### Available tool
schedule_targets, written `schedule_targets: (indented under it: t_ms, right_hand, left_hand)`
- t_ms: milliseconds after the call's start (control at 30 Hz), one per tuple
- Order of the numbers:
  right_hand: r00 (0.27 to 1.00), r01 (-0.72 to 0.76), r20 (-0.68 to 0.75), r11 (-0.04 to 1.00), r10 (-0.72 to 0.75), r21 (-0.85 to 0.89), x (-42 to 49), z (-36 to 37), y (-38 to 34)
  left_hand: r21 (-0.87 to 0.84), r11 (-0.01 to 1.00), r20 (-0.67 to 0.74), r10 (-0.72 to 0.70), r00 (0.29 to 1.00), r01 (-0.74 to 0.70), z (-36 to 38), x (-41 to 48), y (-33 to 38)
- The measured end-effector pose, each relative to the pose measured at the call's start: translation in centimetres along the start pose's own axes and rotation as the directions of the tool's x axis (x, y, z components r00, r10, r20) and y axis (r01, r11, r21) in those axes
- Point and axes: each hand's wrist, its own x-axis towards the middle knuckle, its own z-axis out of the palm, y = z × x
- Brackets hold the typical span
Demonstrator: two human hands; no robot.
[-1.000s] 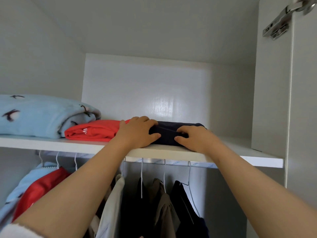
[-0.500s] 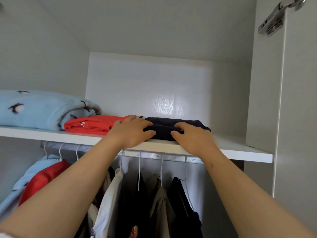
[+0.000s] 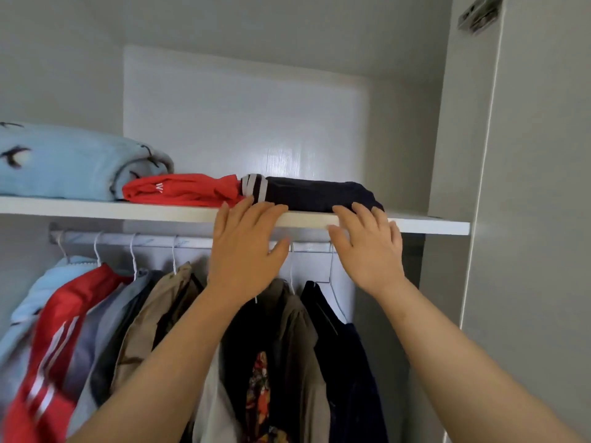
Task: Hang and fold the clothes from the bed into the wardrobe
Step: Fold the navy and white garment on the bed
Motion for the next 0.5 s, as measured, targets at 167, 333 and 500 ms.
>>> schedule_targets:
  t_ms: [167, 333, 500]
  right_hand:
    - [0.985, -0.146, 0.011, 0.793, 0.173, 0.592, -6.9, 1.0, -2.6]
    - [0.863, -0.447, 0.122, 0.63, 0.489, 0.636, -16.5, 3.5, -4.9]
    - [0.651, -0.672, 0.233, 0.406, 0.723, 0.619, -27.8, 3.8, -7.7]
  left_hand:
    - [-0.52, 0.854, 0.13, 0.044, 0.991, 0.03, -1.3, -4.4, 0.0]
    - [-0.686, 0.641, 0.427, -0.028, 0.904, 0.344, -1.2, -11.9, -0.1]
    - [-0.631, 0.459, 0.722, 0.052, 0.69, 0.625, -2.2, -20.8, 1.5]
